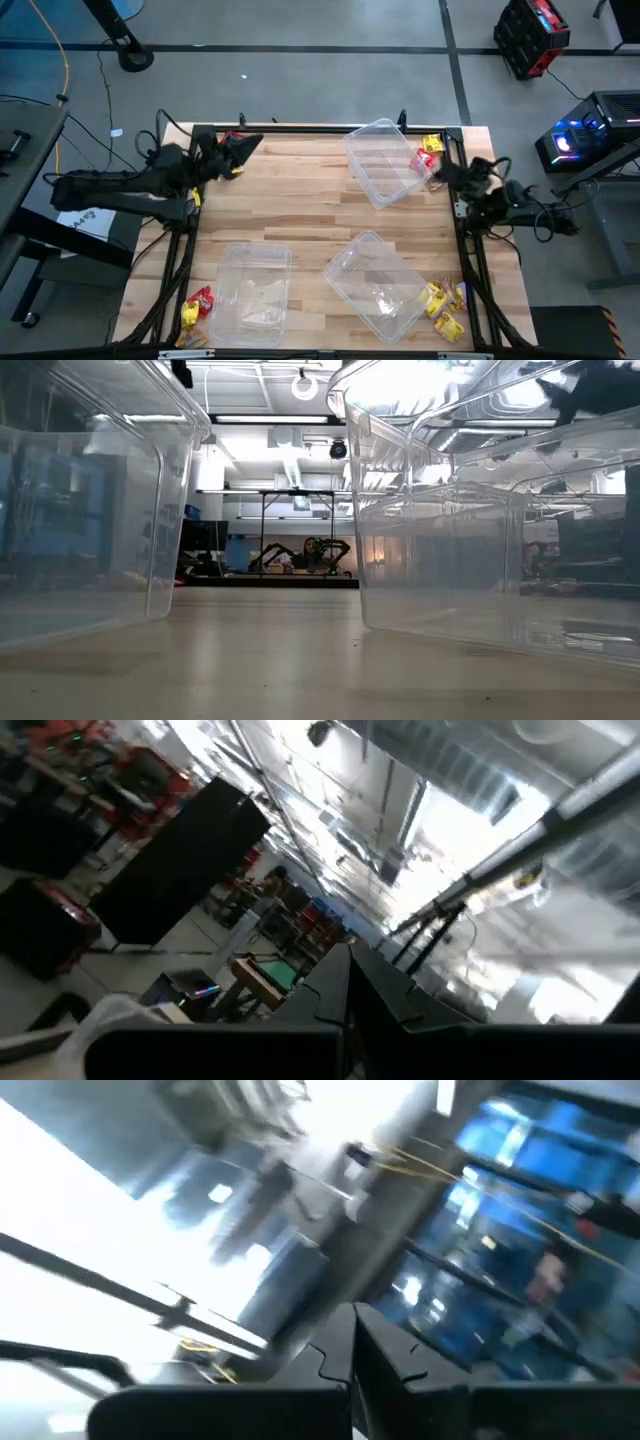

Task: Sort candy
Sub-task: Put the yellow candy into the bottom left transparent bin

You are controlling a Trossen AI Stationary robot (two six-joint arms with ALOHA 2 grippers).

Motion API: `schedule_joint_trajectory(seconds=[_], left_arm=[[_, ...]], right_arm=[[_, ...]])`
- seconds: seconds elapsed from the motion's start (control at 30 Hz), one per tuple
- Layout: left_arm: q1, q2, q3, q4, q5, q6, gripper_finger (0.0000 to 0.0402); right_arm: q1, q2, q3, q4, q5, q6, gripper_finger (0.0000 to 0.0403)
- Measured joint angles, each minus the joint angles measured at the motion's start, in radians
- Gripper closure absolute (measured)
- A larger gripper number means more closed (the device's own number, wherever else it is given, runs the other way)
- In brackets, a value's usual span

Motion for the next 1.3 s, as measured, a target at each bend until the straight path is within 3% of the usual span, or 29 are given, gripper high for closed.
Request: schedule_joint_trajectory(seconds=[0.07, 0.2, 0.33, 0.5, 0.67, 0.87, 1.1, 1.3], left_arm=[[0.069, -0.001, 0.060, -0.167, 0.074, 0.002, 0.0401], [0.208, 0.019, 0.232, -0.715, 0.168, 0.022, 0.0398], [0.300, 0.070, 0.347, -1.193, 0.145, 0.097, 0.0375], [0.359, 0.137, 0.322, -1.520, 0.066, 0.064, 0.0322], [0.392, 0.222, 0.242, -1.587, 0.012, -0.027, 0.0261], [0.438, 0.356, 0.166, -1.550, 0.006, 0.027, 0.0215], [0.484, 0.522, 0.155, -1.510, -0.154, 0.059, 0.0203], [0.528, 0.659, 0.156, -1.445, -0.143, 0.162, 0.0202]], right_arm=[[0.000, 0.027, 0.057, 0.034, -0.035, -0.077, 0.0402], [0.000, 0.146, 0.200, -0.040, -0.038, -0.213, 0.0402], [0.000, 0.307, 0.341, -0.196, -0.024, -0.290, 0.0402], [0.000, 0.498, 0.476, -0.441, 0.023, -0.262, 0.0402], [-0.031, 0.620, 0.593, -0.604, 0.031, -0.233, 0.0384], [-0.097, 0.671, 0.720, -0.760, -0.029, -0.248, 0.0311], [-0.135, 0.684, 0.784, -0.853, -0.060, -0.276, 0.0235], [-0.142, 0.699, 0.784, -0.863, -0.065, -0.266, 0.0225]])
